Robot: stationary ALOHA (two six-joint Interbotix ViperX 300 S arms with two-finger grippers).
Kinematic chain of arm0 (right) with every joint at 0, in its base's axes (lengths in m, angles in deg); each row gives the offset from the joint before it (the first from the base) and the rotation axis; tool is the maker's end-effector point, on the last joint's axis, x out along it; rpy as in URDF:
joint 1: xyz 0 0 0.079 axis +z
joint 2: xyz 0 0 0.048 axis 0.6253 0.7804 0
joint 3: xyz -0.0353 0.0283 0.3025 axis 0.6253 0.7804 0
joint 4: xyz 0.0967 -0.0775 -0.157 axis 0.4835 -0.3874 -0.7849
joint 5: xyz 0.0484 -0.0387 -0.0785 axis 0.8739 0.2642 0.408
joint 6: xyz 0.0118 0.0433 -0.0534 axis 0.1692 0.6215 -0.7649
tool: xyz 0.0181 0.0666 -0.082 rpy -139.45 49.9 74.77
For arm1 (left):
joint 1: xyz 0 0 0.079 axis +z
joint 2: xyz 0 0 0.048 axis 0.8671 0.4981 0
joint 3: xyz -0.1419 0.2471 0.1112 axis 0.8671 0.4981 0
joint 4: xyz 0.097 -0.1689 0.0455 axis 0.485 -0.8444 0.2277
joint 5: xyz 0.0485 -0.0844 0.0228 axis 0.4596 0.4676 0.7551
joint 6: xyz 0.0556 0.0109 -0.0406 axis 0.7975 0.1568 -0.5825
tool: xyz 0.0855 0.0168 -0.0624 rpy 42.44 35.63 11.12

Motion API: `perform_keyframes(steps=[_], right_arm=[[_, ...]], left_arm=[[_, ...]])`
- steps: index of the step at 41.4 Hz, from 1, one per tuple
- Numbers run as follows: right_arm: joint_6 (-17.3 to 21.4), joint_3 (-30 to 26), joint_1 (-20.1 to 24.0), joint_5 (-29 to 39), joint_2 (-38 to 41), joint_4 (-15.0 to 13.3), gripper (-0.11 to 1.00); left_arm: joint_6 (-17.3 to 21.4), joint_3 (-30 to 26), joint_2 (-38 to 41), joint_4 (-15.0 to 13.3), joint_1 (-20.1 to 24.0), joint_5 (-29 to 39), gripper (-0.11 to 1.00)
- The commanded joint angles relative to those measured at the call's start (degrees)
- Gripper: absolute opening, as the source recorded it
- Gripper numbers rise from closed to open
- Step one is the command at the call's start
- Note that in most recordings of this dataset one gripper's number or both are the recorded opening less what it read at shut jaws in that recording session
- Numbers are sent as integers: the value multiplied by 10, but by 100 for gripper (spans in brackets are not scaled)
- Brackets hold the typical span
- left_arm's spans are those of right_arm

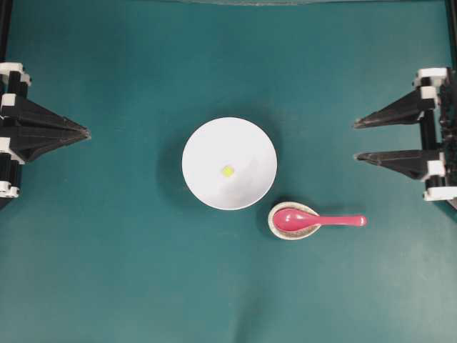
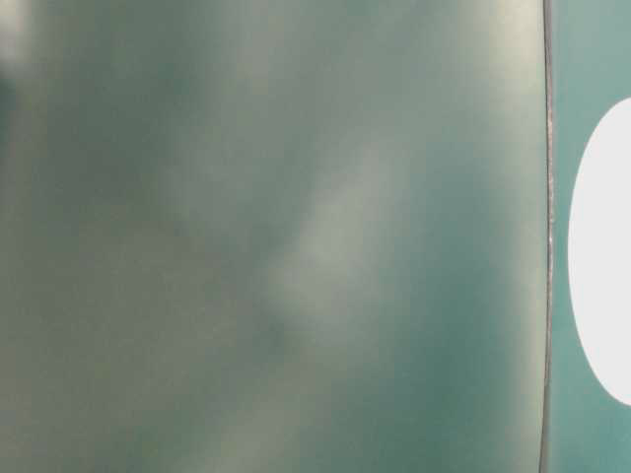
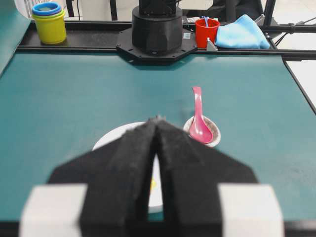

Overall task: Scoop the yellow hexagonal prism block from the bowl with a spoon using the right arm.
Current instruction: 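Move the right gripper toward the pink spoon handle in the spoon rest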

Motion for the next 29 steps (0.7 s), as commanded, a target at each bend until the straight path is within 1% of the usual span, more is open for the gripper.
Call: perform_keyframes(steps=[1,3,7,9,12,15,24,29], right_arm=[[5,-53,-1,85,21,4,57],[12,-79,-1,130,37,10,57],[30,-120,-1,199,69,22,57],[39,-126,1,214,85,26,57],[47,-121,4,205,106,27,57],[51,-110,12,173,128,28,57],[51,-44,34,17,178,33,57],[51,-1,49,-68,200,47,57]], left_arm=[[-1,-16,3,2,0,-3,0],[-1,-16,4,1,0,-3,0],[-2,-16,4,2,0,-3,0],[-2,-16,4,2,0,-3,0],[-3,-16,4,2,1,-3,0],[-4,-16,4,1,0,-1,0],[-5,-16,5,2,0,8,0],[-6,-16,4,1,0,10,0]])
